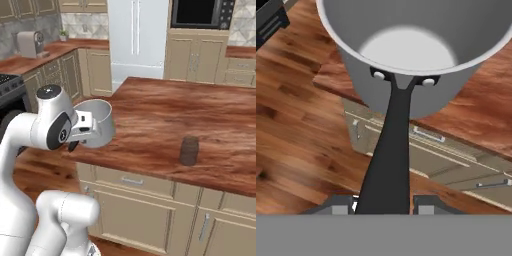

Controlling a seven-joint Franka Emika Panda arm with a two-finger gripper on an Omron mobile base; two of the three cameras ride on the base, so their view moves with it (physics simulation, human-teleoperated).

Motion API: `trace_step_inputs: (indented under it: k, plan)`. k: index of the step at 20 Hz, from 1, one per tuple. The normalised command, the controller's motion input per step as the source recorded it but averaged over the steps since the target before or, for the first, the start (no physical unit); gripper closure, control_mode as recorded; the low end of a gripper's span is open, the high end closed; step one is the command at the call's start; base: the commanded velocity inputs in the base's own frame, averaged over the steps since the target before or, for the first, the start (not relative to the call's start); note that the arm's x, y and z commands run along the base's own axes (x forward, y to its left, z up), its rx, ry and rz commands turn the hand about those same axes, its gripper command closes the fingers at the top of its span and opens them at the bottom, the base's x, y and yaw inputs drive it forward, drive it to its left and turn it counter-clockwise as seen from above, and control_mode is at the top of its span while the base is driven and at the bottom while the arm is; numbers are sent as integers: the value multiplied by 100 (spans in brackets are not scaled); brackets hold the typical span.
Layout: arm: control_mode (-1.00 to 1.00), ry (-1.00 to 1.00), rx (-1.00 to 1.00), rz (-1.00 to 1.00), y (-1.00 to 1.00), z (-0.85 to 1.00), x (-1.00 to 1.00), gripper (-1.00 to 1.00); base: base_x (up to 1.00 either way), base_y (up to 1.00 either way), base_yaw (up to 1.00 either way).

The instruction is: Pick the saucepan and jar and place them in the sink. Then turn on the water.

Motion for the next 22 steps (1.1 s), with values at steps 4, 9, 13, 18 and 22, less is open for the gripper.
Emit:
trace_step_inputs:
  k: [4,9,13,18,22]
  plan:
    - [100,0,0,0,0,0,0,100,-65,23,40]
    - [100,0,0,0,0,0,0,100,-14,39,72]
    - [100,0,0,0,0,0,0,100,1,19,84]
    - [100,0,0,0,0,0,0,100,9,2,87]
    - [100,0,0,0,0,0,0,100,16,0,93]
